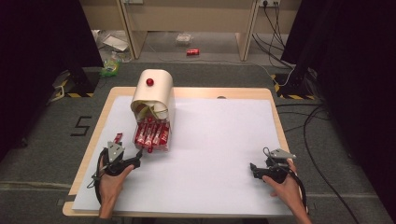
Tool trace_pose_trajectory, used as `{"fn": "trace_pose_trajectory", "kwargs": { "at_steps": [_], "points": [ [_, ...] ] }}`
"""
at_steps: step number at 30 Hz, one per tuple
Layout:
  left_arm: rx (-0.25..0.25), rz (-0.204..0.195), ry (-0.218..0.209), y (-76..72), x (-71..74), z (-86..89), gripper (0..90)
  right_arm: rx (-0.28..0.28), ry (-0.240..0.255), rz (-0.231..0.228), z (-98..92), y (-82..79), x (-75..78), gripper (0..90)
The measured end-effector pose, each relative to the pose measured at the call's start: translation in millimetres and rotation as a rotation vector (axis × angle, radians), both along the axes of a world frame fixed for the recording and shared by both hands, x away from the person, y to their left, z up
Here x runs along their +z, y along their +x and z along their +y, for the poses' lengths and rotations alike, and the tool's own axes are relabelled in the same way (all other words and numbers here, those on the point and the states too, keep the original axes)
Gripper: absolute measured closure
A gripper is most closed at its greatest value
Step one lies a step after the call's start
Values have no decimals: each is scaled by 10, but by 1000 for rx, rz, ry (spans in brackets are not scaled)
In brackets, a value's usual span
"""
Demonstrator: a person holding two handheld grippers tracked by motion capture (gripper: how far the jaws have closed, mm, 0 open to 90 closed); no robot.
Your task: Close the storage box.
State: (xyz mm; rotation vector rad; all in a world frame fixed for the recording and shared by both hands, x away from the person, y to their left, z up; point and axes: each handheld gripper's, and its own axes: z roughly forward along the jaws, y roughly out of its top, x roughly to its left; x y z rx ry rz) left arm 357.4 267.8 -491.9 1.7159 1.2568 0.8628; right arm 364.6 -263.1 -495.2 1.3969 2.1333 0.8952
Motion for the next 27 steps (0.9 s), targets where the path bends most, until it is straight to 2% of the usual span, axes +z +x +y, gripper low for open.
{"fn": "trace_pose_trajectory", "kwargs": {
  "at_steps": [5, 13, 27],
  "points": [
    [3, 3, 0, 18, 4, 10, 142, 0, 0, 0, 0, 0, 0, 136],
    [0, -3, 23, 71, 14, 26, 142, 0, 1, 0, -1, 0, 0, 136],
    [16, -3, 14, 144, 4, 39, 142, 0, 0, 1, 0, 1, 0, 136]
  ]
}}
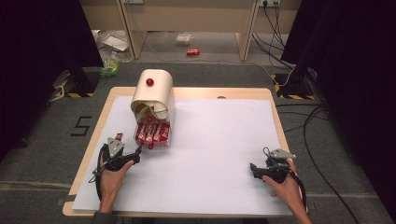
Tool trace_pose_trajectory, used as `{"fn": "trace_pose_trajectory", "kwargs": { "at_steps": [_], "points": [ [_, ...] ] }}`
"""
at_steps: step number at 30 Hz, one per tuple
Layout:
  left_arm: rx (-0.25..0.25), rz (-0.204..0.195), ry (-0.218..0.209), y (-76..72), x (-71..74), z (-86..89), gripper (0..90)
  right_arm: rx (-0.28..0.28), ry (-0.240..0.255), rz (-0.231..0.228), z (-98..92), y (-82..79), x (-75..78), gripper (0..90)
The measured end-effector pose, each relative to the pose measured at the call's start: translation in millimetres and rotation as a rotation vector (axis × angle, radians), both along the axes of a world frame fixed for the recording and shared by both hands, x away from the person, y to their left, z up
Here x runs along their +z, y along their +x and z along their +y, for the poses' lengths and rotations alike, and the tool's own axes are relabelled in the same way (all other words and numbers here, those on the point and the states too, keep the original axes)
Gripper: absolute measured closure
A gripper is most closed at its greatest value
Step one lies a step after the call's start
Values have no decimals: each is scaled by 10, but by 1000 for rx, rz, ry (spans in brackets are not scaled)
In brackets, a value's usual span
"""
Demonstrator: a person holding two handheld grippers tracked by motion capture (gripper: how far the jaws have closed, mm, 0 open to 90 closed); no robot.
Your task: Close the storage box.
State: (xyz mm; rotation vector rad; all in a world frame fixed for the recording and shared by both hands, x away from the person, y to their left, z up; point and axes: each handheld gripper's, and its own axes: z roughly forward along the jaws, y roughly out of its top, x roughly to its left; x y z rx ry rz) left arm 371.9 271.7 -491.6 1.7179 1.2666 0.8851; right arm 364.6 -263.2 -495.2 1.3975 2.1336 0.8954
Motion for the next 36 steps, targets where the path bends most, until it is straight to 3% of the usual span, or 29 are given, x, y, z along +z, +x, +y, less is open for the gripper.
{"fn": "trace_pose_trajectory", "kwargs": {
  "at_steps": [12, 15, 17, 22, 36],
  "points": [
    [16, 1, -22, 32, 6, 19, 143, 0, 0, 0, 0, 0, 0, 136],
    [16, 10, -14, 39, 28, 26, 145, 0, 0, 0, 0, 0, 0, 136],
    [11, 15, 18, 56, 80, 31, 142, 0, 0, 0, 0, 0, 0, 136],
    [21, 12, 3, 106, 156, 54, 138, 0, 0, 0, 0, 0, 0, 136],
    [31, 11, -5, 201, 151, 61, 138, 0, 0, 0, 0, 0, 0, 136]
  ]
}}
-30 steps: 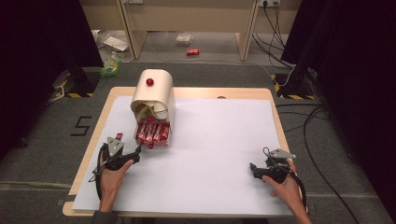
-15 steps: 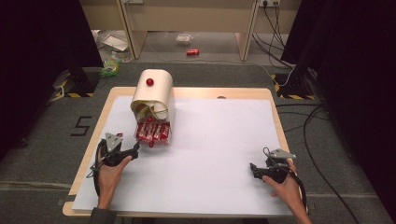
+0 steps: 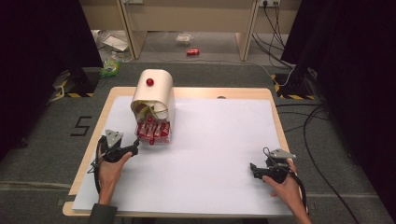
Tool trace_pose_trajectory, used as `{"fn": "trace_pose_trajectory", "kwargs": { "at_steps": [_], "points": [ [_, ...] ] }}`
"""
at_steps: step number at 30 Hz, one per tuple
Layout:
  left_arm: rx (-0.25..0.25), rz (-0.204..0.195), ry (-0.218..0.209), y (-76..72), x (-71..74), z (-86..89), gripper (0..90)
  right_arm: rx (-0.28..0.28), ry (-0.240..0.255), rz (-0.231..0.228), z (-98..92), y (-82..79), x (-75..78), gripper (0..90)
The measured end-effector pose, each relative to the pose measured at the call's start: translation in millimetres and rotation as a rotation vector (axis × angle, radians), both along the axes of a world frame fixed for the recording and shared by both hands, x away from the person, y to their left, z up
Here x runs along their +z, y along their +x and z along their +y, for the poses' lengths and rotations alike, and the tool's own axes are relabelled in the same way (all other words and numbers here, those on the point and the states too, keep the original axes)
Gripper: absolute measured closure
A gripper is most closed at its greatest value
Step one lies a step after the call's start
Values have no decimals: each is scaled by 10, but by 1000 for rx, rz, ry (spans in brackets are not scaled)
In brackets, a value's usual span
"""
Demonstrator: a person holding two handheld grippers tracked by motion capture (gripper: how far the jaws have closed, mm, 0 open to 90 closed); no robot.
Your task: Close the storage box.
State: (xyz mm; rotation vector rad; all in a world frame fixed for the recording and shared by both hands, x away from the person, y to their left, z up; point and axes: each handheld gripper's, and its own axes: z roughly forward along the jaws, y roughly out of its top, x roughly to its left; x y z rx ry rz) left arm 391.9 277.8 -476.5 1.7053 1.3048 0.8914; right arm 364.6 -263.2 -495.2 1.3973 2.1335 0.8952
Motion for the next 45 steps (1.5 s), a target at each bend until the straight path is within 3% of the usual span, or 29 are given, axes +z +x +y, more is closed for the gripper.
{"fn": "trace_pose_trajectory", "kwargs": {
  "at_steps": [14, 18, 31, 34, 36, 41, 45],
  "points": [
    [-7, 7, -7, 97, -46, -71, 139, 1, 0, 0, -1, 1, 0, 136],
    [-6, 12, -45, 118, -49, -66, 139, 1, 0, 0, -1, 1, 0, 136],
    [6, 1, -81, 190, -79, -65, 139, 1, 0, 0, -1, 1, 0, 136],
    [6, 5, -82, 199, -76, -67, 139, 1, 0, 0, -1, 1, 0, 136],
    [-3, 35, -57, 228, -36, -74, 137, 1, 0, 0, -1, 1, -1, 136],
    [-17, 12, -60, 279, 71, -128, 108, 1, 0, 0, -1, 1, 0, 136],
    [-23, 7, -60, 308, 78, -165, 108, 1, 0, 0, -1, 1, 0, 136]
  ]
}}
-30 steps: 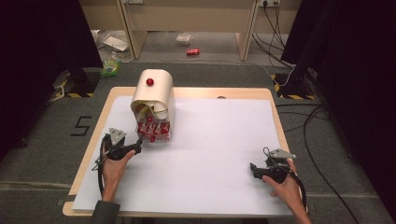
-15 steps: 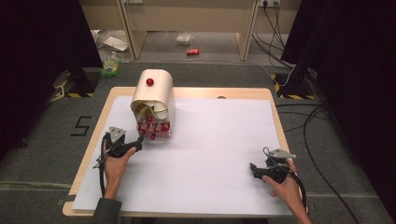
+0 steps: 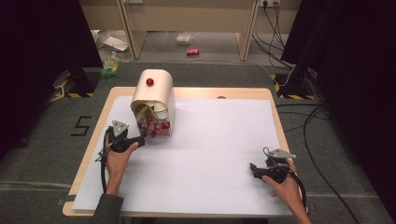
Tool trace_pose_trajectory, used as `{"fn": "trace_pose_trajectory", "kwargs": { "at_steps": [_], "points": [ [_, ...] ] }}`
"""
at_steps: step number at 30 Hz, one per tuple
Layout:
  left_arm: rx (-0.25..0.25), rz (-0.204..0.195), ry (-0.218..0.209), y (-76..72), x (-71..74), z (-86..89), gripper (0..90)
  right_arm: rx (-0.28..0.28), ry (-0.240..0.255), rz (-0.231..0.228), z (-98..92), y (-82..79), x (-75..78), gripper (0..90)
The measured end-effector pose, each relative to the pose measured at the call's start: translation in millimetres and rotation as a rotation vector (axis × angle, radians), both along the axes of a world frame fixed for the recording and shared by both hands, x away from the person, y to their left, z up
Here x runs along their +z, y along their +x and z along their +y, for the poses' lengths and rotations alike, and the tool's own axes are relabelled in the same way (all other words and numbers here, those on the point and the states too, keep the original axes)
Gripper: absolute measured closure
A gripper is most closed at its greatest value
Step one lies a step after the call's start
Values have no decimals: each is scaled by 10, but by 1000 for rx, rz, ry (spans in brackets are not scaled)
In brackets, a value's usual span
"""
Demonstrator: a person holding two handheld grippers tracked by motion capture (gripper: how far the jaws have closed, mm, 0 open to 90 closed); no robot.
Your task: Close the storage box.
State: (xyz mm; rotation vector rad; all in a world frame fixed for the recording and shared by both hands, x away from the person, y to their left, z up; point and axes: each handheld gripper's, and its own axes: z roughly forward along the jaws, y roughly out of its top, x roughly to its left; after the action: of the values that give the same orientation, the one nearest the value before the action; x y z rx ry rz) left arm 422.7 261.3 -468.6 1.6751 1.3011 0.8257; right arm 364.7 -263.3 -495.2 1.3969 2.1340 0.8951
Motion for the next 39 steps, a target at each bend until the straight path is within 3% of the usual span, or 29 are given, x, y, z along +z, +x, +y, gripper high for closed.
{"fn": "trace_pose_trajectory", "kwargs": {
  "at_steps": [8, 15, 19, 28, 31, 34, 39],
  "points": [
    [11, 7, -1, 41, -39, 14, 100, 0, 0, 0, 0, 0, 0, 136],
    [34, -2, -21, 91, -69, 10, 106, 0, 0, 0, 0, 0, 0, 136],
    [39, 12, -49, 115, -88, 39, 85, 0, 0, 0, 0, 0, 0, 136],
    [74, 16, -55, 117, -98, 110, 67, 0, 0, 0, 0, 0, 0, 136],
    [66, 18, -49, 109, -104, 102, 85, 0, 0, 0, 0, 0, 0, 136],
    [40, 16, -37, 85, -99, 89, 158, 0, 0, 0, 0, 0, 0, 136],
    [12, 22, -24, 47, -87, 45, 158, -1, 1, 0, 1, 0, -1, 135]
  ]
}}
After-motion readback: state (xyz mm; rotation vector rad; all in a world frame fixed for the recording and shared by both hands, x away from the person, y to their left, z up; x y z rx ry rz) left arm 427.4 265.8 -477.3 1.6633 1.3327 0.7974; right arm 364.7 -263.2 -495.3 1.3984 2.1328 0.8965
